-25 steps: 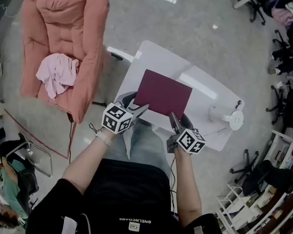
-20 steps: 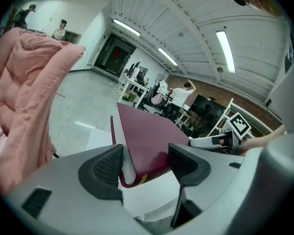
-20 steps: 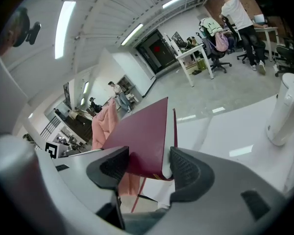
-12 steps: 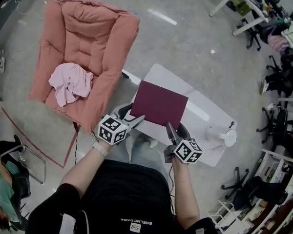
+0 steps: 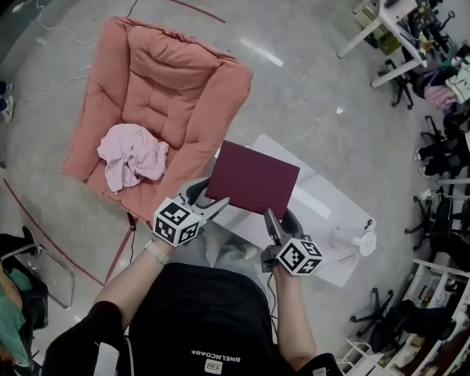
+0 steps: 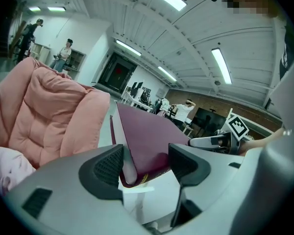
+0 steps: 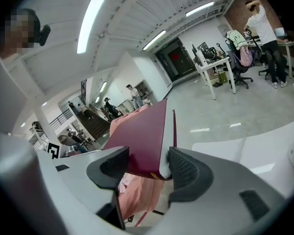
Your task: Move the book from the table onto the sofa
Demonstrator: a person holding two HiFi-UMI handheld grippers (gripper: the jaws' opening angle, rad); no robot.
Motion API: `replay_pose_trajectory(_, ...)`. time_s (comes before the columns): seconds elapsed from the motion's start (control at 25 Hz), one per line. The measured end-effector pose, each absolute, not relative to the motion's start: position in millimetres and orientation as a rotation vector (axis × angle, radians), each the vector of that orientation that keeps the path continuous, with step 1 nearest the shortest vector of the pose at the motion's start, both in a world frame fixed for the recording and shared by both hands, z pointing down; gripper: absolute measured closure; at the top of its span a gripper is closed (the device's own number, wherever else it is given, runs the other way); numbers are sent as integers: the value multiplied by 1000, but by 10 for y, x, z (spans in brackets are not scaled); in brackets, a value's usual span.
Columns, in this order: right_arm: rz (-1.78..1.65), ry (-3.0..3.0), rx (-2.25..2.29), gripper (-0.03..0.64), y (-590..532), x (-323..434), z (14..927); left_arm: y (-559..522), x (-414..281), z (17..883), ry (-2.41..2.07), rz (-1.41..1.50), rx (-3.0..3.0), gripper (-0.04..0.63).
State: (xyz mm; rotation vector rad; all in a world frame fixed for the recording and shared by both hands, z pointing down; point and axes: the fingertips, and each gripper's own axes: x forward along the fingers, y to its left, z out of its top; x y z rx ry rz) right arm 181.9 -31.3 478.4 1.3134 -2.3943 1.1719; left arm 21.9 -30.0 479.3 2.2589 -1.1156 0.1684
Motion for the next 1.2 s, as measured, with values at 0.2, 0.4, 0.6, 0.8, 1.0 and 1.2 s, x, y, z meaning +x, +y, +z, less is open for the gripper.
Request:
replay_pose_trajectory(0.2,1139,-2446,1269,345,-347,1368,4561,-239,-242,4578,-1169,131,2247,305)
replay_pose_trajectory(0.4,1083,-2507,1169,345,-415,948,4356,-184,-651,4394,-1252,94,2219,305)
replay_pose_trajectory(0.6,1052,-2571,1034,345,-421,579,4233,-51,-994,4234,-1377,59,2172,305)
replay_pose_trajectory(0.8,1031,-2625,866,345,-456,260,4170,112,-1260,4142,-1519,15,2093,305)
replay_pose_trajectory(1.0,992,-2658,698,345,-494,69,4074,242,-1375,4060,-1639,-33,2007,305)
replay_pose_trajectory(1.2,958,-2682,560,345,-501,-27,4016,383,-1393,3989,-1754,-83,1919,305)
